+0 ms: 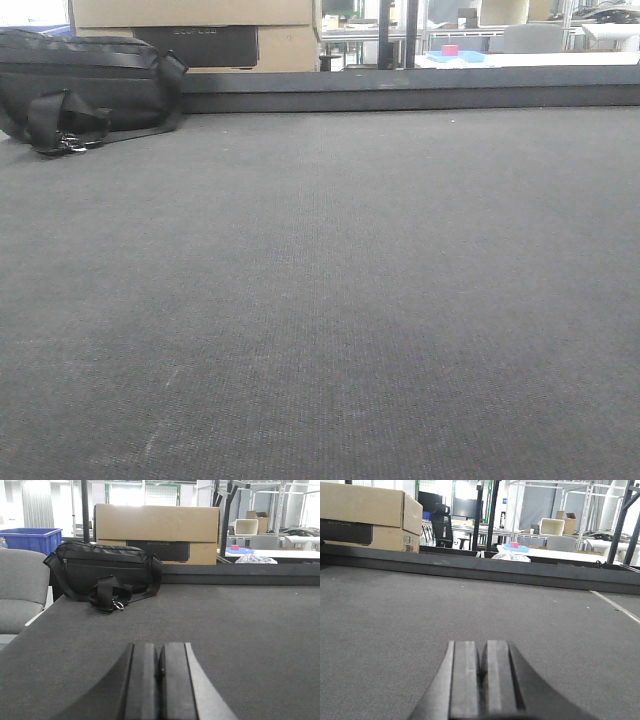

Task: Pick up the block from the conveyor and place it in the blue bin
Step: 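Lower the open left and right grippers toward the green and blue blocks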

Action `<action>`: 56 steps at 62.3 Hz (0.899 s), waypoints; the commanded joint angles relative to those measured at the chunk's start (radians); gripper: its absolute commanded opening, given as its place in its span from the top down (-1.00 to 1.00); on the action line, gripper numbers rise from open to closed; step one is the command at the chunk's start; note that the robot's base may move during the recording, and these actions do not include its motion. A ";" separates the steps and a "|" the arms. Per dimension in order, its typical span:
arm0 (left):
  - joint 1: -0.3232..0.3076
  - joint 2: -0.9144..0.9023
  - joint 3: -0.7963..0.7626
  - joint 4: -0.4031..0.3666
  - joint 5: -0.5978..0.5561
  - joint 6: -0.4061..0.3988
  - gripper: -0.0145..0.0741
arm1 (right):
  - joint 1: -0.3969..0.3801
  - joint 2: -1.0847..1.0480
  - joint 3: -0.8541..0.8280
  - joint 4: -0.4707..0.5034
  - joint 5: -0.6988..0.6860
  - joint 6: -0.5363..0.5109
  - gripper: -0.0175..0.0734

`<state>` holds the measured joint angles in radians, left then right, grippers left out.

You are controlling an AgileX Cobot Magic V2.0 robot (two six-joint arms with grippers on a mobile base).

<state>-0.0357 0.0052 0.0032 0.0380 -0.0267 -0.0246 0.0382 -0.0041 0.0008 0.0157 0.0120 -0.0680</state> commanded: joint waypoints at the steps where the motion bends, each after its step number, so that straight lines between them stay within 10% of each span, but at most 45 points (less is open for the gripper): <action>1: 0.003 -0.005 -0.003 0.002 -0.017 -0.005 0.92 | -0.004 0.004 -0.001 -0.002 -0.026 -0.005 0.97; 27: 0.003 -0.004 -0.115 -0.015 0.193 -0.005 0.92 | -0.004 0.004 -0.058 0.034 -0.062 -0.001 0.97; 56: 0.003 0.560 -0.645 -0.038 0.655 -0.005 0.92 | -0.004 0.434 -0.610 0.034 0.644 -0.001 0.97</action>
<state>-0.0357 0.4430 -0.5575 0.0124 0.5385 -0.0264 0.0382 0.3203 -0.5341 0.0466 0.5662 -0.0680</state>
